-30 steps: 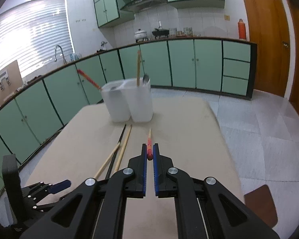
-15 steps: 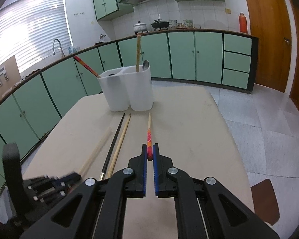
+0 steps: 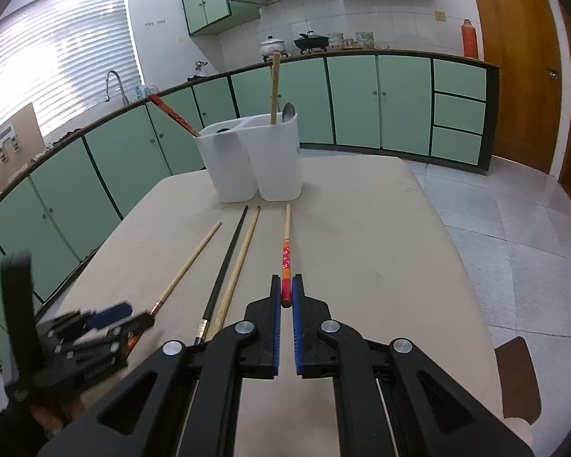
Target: Organize utensils
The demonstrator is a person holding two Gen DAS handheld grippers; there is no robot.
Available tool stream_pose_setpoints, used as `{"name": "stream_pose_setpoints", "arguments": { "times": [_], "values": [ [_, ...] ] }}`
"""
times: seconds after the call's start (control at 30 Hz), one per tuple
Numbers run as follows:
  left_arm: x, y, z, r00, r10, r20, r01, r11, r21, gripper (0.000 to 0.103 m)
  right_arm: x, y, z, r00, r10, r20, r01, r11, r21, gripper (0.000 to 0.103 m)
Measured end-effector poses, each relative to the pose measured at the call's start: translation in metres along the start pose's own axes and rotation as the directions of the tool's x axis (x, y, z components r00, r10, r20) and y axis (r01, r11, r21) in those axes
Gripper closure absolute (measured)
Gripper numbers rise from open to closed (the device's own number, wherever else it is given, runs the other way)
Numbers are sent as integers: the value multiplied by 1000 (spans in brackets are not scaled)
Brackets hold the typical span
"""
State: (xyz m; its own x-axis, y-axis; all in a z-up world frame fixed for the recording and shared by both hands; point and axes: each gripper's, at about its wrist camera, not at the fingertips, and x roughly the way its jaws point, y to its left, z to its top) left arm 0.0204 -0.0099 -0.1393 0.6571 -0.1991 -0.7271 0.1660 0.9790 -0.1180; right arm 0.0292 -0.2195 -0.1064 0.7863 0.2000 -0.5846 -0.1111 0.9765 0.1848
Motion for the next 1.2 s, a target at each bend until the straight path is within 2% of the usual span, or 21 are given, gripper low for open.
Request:
{"name": "stream_pose_setpoints", "arguments": {
  "times": [0.13, 0.23, 0.3, 0.7, 0.77, 0.8, 0.9, 1.2],
  "values": [
    [-1, -3, -12, 1000, 16, -9, -16, 1000, 16, 63, 0, 3, -1, 1000, 6, 1, -6, 1000, 0, 97],
    [2, -3, -8, 1000, 13, -13, -13, 1000, 12, 79, 0, 6, 0, 1000, 9, 4, -9, 1000, -4, 97],
    [2, -4, -8, 1000, 12, -17, -11, 1000, 11, 84, -1, 3, 2, 1000, 9, 8, -9, 1000, -4, 97],
    [2, -11, -14, 999, 30, -13, -30, 999, 25, 84, 1, 3, 0, 1000, 8, 4, -8, 1000, -2, 97],
    [2, -11, -14, 999, 35, -9, -35, 999, 23, 88, 1, 3, 0, 1000, 8, 2, -8, 1000, -1, 97],
    [2, -11, -14, 999, 34, -9, -34, 999, 22, 98, 2, 4, 0, 1000, 7, 1, -7, 1000, -2, 97],
    [2, -10, -11, 1000, 27, -8, -27, 1000, 9, 98, 2, 3, 1, 1000, 6, 2, -6, 1000, 1, 97],
    [-30, -21, 26, 995, 15, 96, -19, 999, 41, 98, -6, 5, 4, 999, 6, 33, -5, 1000, -9, 97]
  ]
}}
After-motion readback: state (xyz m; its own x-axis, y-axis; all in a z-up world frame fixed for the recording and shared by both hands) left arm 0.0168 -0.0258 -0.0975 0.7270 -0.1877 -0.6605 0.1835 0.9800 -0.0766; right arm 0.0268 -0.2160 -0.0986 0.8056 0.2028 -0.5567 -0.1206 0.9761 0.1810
